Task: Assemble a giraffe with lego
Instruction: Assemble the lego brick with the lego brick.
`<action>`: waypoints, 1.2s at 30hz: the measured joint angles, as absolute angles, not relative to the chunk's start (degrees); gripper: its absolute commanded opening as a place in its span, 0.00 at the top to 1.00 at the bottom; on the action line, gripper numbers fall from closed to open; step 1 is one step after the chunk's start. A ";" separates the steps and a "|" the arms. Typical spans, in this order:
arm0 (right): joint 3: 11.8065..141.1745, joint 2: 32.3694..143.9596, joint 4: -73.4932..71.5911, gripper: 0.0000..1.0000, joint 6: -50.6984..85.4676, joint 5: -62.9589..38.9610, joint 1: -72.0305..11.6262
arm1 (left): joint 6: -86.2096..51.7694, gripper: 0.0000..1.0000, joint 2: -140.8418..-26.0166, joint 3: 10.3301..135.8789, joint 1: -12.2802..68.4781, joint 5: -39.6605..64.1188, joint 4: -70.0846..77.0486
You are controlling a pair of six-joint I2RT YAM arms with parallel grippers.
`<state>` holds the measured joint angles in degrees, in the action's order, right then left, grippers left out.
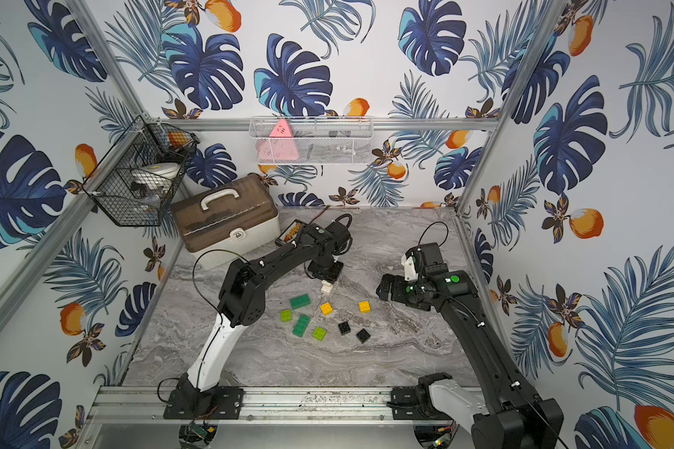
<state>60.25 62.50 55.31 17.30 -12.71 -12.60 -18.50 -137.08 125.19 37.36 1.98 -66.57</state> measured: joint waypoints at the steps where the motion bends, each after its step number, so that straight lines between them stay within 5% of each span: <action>1: 60.34 62.50 55.31 0.00 17.28 -12.71 -12.60 | -18.52 0.79 -137.12 125.29 37.36 2.00 -66.87; 36: 60.62 63.90 54.06 0.00 15.59 -12.86 -12.60 | -18.31 0.79 -142.74 131.26 37.54 2.57 -71.90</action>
